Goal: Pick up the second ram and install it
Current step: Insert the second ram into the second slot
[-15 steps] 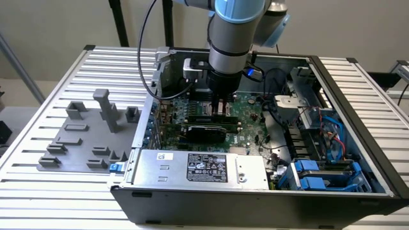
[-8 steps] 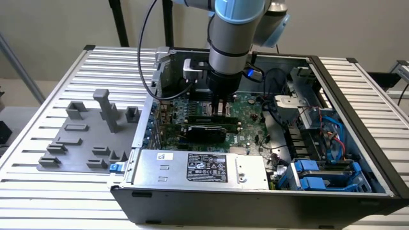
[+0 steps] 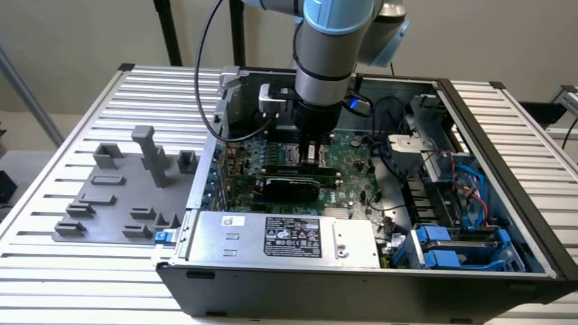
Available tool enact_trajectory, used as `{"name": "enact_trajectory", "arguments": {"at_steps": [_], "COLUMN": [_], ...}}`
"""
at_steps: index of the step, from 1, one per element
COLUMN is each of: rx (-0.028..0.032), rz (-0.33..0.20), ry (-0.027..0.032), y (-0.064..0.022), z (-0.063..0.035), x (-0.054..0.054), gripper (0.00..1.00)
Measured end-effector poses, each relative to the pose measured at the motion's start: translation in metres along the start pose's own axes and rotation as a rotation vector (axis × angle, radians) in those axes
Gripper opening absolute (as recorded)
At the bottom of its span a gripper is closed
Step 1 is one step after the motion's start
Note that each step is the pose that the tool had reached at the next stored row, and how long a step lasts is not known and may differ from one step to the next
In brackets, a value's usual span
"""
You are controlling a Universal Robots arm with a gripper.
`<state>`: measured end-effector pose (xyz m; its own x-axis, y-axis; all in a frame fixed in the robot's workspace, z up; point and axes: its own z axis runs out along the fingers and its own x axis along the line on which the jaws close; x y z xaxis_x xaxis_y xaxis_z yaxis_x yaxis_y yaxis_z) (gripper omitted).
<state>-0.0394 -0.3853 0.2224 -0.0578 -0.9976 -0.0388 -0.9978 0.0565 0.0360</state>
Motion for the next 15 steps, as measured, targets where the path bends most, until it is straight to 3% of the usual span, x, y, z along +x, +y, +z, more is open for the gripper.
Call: {"name": "enact_trajectory", "arguments": {"at_steps": [1,2,8,11,14,15], "rx": [0.0,0.0,0.0,0.0,0.0001,0.0001], "rz": [0.0,0.0,0.0,0.0,0.0,0.0], "ry": [0.0,-0.0001,0.0,0.0,-0.0002,-0.0002], "y": [0.0,0.0,0.0007,0.0008,0.0008,0.0008], "z": [0.0,-0.0004,-0.0188,-0.0231,-0.0231,-0.0231], "x": [0.0,0.0,-0.001,-0.001,-0.001,-0.001], "gripper": [0.21,0.28,0.28,0.28,0.13,0.13]}}
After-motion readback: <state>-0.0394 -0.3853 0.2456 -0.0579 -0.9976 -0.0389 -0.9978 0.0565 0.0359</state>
